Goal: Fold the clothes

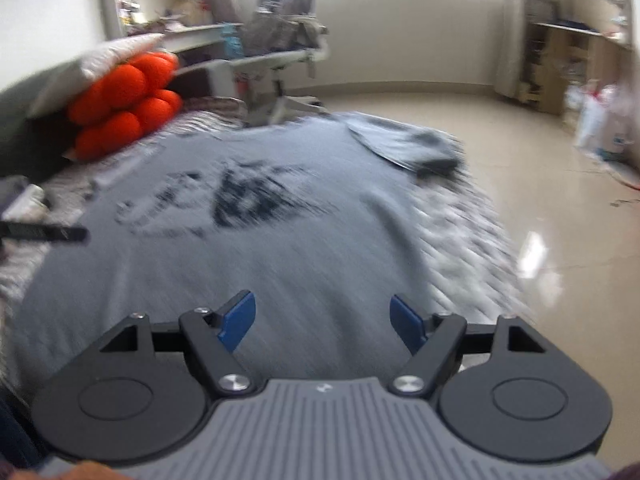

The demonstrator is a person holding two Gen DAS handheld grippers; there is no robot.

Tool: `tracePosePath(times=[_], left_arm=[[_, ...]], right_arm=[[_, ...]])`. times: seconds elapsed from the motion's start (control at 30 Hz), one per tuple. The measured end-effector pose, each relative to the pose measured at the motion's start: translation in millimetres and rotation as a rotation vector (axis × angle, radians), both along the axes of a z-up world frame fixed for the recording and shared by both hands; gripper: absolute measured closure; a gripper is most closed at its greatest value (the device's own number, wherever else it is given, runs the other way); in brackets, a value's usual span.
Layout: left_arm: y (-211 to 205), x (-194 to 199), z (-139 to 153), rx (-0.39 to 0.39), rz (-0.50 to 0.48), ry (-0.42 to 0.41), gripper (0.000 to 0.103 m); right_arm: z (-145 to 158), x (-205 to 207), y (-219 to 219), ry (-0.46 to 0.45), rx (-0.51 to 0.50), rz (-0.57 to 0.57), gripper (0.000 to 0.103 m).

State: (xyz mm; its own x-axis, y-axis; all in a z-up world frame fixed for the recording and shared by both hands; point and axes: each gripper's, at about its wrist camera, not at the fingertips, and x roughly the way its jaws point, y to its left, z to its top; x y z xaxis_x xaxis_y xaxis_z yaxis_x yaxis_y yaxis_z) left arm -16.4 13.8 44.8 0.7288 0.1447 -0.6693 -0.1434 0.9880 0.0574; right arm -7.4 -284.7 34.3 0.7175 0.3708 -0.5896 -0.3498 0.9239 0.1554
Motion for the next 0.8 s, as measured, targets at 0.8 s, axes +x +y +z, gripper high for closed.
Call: tracePosePath(times=[0.8], left_arm=[[-23,23,-25,0.061,-0.049,0.102,0.027]], right_arm=[[-20,117,21,0.012,-0.142,0.066,0.012]])
